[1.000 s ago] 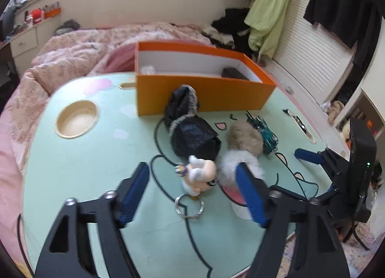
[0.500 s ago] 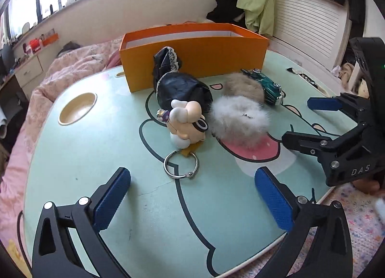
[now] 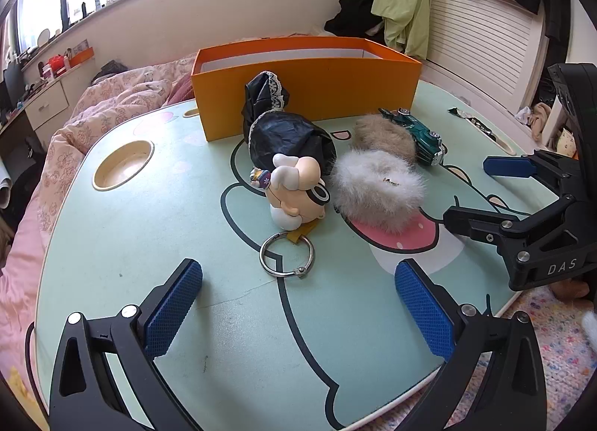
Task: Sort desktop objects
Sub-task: 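Reach into the box and grasp the brown printed card with the right tool, then carry the brown card out and release it on the table with the right tool, then reach into the box and grasp the blue tin box with the left tool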
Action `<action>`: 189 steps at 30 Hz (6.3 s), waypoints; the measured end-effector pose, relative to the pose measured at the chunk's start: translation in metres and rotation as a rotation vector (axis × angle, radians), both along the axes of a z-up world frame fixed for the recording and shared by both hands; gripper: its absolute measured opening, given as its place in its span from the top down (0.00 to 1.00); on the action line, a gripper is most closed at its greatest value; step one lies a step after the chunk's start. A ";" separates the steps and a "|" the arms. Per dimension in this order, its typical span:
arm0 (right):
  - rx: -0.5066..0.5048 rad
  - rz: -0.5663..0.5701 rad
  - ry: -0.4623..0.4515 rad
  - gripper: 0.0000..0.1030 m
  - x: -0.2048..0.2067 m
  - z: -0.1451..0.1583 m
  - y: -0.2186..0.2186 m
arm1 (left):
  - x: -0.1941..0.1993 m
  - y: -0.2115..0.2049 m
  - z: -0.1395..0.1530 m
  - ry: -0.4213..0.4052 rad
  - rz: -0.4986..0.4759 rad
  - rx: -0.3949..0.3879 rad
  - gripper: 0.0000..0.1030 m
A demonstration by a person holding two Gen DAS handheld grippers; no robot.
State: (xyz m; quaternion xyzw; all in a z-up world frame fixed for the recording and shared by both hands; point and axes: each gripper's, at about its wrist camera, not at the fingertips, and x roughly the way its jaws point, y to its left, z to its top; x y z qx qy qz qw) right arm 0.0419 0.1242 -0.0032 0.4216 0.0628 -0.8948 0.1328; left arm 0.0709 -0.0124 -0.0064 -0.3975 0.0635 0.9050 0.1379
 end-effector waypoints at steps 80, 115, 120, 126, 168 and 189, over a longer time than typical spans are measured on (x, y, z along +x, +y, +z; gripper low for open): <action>-0.079 0.084 -0.225 0.44 -0.105 0.096 -0.020 | -0.004 -0.008 -0.002 0.009 0.002 0.018 0.00; -0.026 0.072 0.095 0.00 0.024 0.001 0.025 | -0.003 -0.011 -0.003 0.007 0.003 0.012 0.00; -0.027 0.075 0.097 0.00 0.024 -0.002 0.025 | -0.004 -0.010 -0.003 0.007 0.003 0.011 0.00; -0.024 0.066 0.094 0.00 0.025 -0.003 0.025 | -0.003 -0.011 -0.002 0.005 0.017 0.010 0.00; -0.043 0.078 0.111 0.00 0.028 -0.005 0.023 | -0.269 0.057 0.034 -0.435 -0.128 -0.062 0.35; -0.046 0.081 0.114 0.00 0.028 -0.004 0.022 | -0.247 0.112 0.023 -0.605 0.001 -0.083 0.26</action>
